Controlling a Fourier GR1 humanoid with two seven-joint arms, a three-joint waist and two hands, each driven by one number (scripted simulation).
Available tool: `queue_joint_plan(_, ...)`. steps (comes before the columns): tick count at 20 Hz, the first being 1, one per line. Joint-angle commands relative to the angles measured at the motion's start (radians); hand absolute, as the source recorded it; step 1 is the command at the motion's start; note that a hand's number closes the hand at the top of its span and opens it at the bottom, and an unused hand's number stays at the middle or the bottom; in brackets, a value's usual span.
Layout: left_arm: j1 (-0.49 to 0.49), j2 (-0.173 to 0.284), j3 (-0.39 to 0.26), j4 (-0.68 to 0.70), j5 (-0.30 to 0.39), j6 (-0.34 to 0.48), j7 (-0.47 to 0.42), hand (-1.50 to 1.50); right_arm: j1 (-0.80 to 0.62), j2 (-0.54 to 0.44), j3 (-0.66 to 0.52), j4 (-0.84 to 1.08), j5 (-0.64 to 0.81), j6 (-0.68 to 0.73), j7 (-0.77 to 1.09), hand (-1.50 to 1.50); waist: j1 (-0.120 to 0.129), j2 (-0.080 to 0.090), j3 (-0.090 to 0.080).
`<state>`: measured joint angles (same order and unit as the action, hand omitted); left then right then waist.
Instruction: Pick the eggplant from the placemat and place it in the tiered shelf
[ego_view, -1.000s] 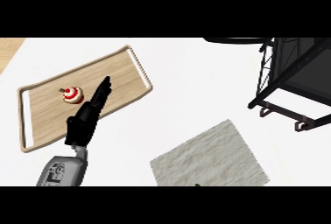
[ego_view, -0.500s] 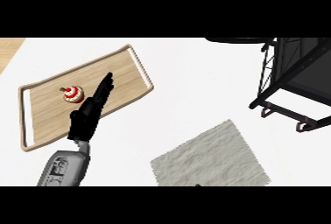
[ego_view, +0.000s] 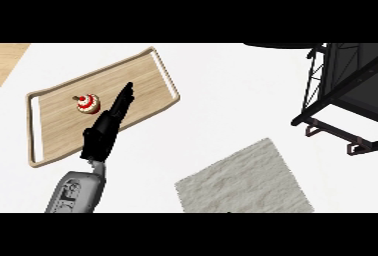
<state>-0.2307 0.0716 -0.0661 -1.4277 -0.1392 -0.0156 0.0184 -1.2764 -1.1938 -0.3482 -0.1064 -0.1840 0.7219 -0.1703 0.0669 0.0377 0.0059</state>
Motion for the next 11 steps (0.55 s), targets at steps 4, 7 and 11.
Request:
queue_joint_plan(4, 0.017, -0.018, -0.018, -0.022, 0.0, 0.001, -0.005, 0.0, 0.075, -0.083, 0.037, -0.008, 0.046, 0.07, -0.012, -1.5, 0.021, 0.013, 0.007)
queue_joint_plan(7, 0.001, 0.001, -0.003, -0.021, 0.002, -0.005, 0.003, 0.0, 0.11, -0.107, 0.057, -0.031, 0.071, 0.095, -0.054, -1.5, 0.019, 0.019, 0.01)
queue_joint_plan(11, 0.011, -0.018, -0.012, -0.016, 0.002, 0.003, -0.005, 0.0, 0.139, -0.119, 0.044, -0.011, 0.06, 0.16, -0.078, -1.5, 0.011, 0.02, 0.013)
